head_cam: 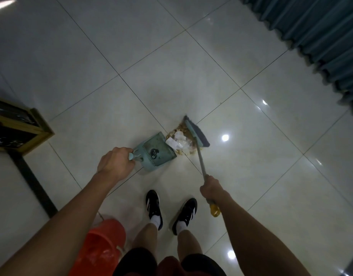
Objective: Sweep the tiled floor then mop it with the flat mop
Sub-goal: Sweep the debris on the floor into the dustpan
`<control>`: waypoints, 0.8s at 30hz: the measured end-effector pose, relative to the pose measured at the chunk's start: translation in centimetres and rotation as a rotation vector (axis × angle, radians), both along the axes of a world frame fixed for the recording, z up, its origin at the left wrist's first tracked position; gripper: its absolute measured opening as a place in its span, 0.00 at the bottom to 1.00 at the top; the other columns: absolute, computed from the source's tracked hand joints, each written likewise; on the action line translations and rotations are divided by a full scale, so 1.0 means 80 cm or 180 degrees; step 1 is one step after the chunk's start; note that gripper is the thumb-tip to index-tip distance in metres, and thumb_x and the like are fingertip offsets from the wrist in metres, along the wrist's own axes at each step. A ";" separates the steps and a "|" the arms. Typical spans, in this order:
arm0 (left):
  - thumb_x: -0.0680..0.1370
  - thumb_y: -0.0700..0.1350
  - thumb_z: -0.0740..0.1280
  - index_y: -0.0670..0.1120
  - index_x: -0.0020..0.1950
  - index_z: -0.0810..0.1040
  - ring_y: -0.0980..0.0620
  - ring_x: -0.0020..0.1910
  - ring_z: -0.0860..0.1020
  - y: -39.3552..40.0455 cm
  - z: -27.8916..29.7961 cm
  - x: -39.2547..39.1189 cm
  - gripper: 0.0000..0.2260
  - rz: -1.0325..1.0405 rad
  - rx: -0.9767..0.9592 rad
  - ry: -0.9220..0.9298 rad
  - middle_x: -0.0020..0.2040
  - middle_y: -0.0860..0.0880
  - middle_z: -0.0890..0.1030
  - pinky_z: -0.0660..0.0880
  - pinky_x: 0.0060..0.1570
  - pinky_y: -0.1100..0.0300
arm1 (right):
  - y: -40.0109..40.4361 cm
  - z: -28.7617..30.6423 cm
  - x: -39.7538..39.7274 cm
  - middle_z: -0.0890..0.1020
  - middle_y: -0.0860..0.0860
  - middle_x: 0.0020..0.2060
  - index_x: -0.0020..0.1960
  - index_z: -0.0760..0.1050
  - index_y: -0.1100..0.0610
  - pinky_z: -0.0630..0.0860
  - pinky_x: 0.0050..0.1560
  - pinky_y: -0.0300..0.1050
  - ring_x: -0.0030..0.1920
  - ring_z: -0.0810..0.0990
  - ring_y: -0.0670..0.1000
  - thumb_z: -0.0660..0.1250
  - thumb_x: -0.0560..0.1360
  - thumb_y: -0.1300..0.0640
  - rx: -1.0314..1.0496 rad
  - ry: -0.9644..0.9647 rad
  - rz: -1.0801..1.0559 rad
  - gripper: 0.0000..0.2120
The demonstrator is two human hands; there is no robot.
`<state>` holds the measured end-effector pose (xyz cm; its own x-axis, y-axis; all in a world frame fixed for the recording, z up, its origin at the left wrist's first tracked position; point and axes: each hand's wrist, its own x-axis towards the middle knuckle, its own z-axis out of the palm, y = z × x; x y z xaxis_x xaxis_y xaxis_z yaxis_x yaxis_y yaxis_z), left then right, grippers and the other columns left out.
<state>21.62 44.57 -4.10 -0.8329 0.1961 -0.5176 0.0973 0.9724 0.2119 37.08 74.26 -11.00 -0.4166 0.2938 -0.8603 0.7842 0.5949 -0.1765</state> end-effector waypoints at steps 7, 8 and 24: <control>0.75 0.45 0.65 0.55 0.40 0.73 0.44 0.40 0.79 0.004 0.004 0.001 0.06 -0.0017 0.0025 -0.0032 0.40 0.49 0.78 0.70 0.37 0.58 | -0.033 0.004 0.011 0.75 0.58 0.60 0.71 0.66 0.60 0.72 0.44 0.43 0.48 0.73 0.53 0.61 0.77 0.61 -0.0268 -0.0031 0.0444 0.22; 0.75 0.45 0.65 0.55 0.39 0.73 0.45 0.39 0.79 0.004 0.004 0.002 0.06 -0.0006 0.0037 -0.0026 0.39 0.50 0.77 0.69 0.36 0.58 | -0.035 0.005 0.013 0.75 0.58 0.58 0.70 0.67 0.59 0.72 0.43 0.43 0.48 0.73 0.53 0.61 0.77 0.61 -0.0283 -0.0035 0.0510 0.21; 0.76 0.46 0.64 0.51 0.37 0.73 0.49 0.36 0.75 -0.006 0.002 0.041 0.08 0.0362 0.0203 -0.0010 0.36 0.53 0.74 0.66 0.34 0.58 | -0.075 0.038 0.071 0.77 0.55 0.46 0.71 0.68 0.58 0.79 0.40 0.45 0.40 0.77 0.52 0.63 0.76 0.63 -0.0884 -0.0077 0.0104 0.23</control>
